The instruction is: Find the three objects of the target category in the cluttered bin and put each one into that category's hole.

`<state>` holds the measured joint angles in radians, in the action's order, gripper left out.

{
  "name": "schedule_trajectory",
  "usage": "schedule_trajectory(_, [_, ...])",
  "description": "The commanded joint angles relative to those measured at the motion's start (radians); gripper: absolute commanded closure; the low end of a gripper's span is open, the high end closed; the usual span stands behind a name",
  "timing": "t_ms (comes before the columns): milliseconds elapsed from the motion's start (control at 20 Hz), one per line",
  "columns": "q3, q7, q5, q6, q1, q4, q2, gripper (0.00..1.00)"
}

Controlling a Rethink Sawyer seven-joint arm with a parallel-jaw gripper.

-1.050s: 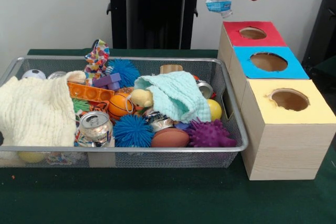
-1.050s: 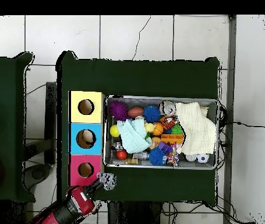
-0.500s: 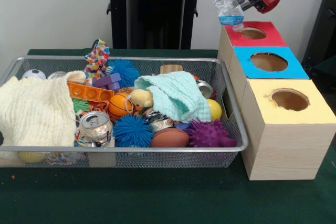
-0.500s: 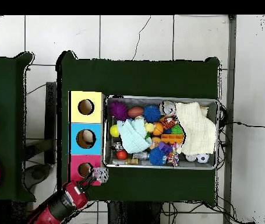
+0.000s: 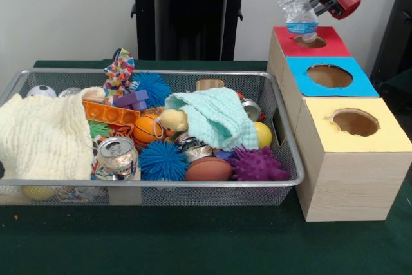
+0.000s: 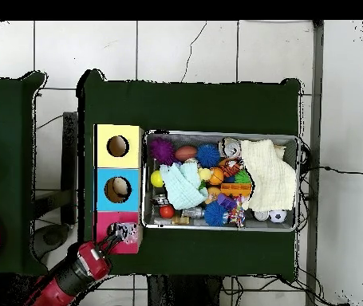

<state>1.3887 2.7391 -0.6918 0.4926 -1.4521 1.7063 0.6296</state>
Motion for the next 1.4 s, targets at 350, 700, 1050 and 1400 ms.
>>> schedule_trajectory(350, [0.073,0.331,-0.053,0.182,0.082,-0.224,0.069,1.0])
schedule_trajectory(700, [0.095,0.351,-0.063,0.163,0.106,-0.251,0.101,1.0])
schedule_trajectory(1050, [0.123,0.358,-0.069,0.19,0.128,-0.282,0.114,1.0])
schedule_trajectory(1400, [0.146,0.363,-0.068,0.2,0.142,-0.283,0.124,1.0])
